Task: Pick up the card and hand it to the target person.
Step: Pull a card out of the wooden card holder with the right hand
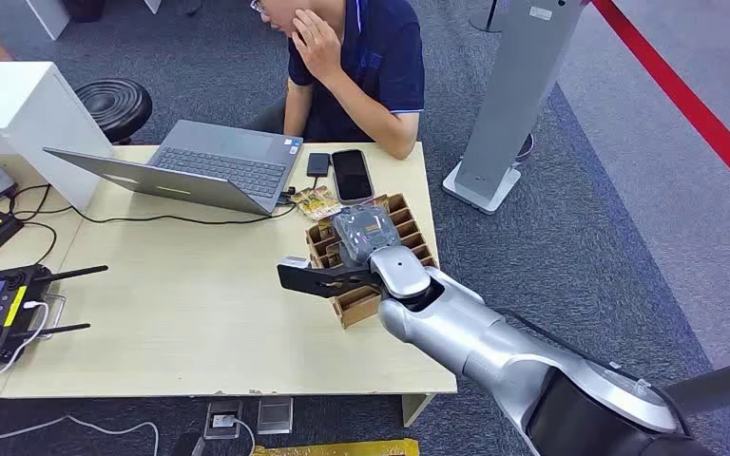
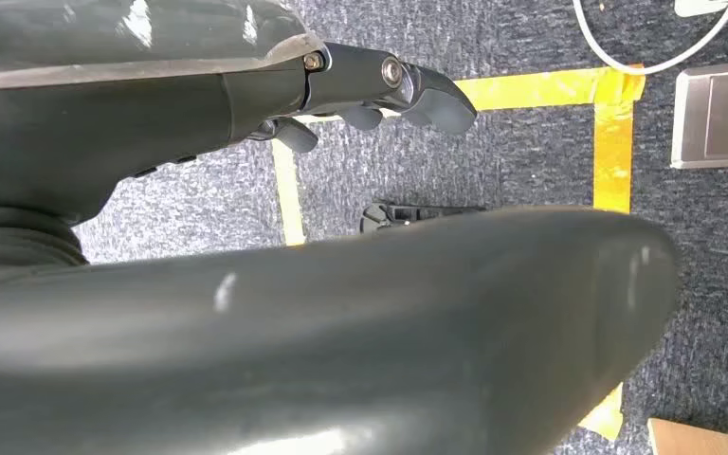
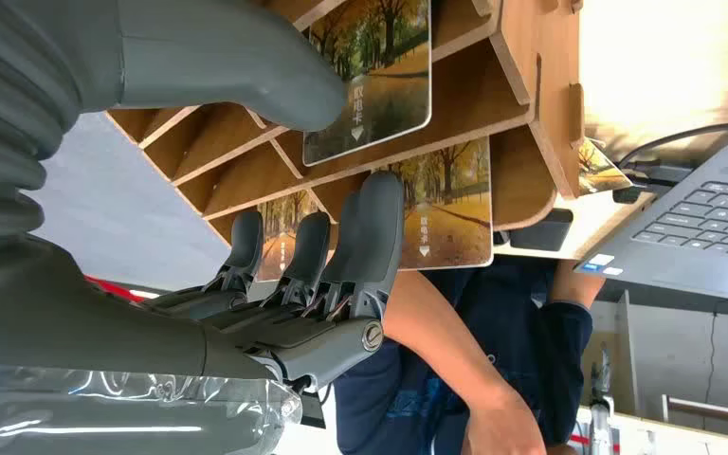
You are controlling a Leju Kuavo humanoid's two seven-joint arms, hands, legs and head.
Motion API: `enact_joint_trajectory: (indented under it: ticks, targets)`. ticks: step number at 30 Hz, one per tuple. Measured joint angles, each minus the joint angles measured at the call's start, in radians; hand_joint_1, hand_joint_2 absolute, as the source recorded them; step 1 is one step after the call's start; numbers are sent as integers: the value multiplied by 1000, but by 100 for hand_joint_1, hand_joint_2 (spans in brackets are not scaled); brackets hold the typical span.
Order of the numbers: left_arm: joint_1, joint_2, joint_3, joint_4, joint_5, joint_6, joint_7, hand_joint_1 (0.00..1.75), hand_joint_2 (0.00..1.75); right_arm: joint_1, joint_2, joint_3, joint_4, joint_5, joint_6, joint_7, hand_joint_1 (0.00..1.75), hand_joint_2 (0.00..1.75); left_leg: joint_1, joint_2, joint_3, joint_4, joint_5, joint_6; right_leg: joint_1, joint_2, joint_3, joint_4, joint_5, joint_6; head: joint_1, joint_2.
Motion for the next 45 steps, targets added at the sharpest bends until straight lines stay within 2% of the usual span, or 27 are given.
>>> enact_joint_trajectory:
  ticks: [9,13,21,23,25,27,41,45]
  targets:
    - [0,0,0,0,0,0,-1,0,0,14,0,1,2,1,5,-3,113,175,0,0,0,0,0,0,0,0,0,0,0,0,0,0]
    - [0,0,0,0,0,0,-1,0,0,20,-1,1,2,0,11,-2,112,175,0,0,0,0,0,0,0,0,0,0,0,0,0,0]
    - [0,0,0,0,-1,0,0,0,0,24,-2,1,2,-2,11,8,139,175,0,0,1,0,0,0,0,0,0,0,0,0,0,0]
    - [0,0,0,0,-1,0,0,0,0,25,-2,1,1,-3,11,11,154,175,0,0,1,0,0,0,0,0,0,0,0,0,0,0]
    - [0,0,-1,0,-1,1,1,0,87,25,-2,1,0,-4,11,14,168,175,0,0,1,0,0,0,0,0,0,0,0,0,0,0]
    - [0,0,-1,0,-4,0,0,0,175,25,-2,1,-2,-6,9,17,173,175,0,1,1,0,0,0,0,0,0,0,0,0,0,0]
    - [0,0,-12,0,-9,8,-8,0,175,25,-7,0,-22,-16,11,12,173,175,0,1,1,0,0,0,0,1,1,0,0,0,0,0]
    - [0,0,-12,0,-6,8,-8,0,175,12,-11,-2,-42,-50,64,10,173,175,0,1,1,0,0,0,0,1,0,0,0,0,0,0]
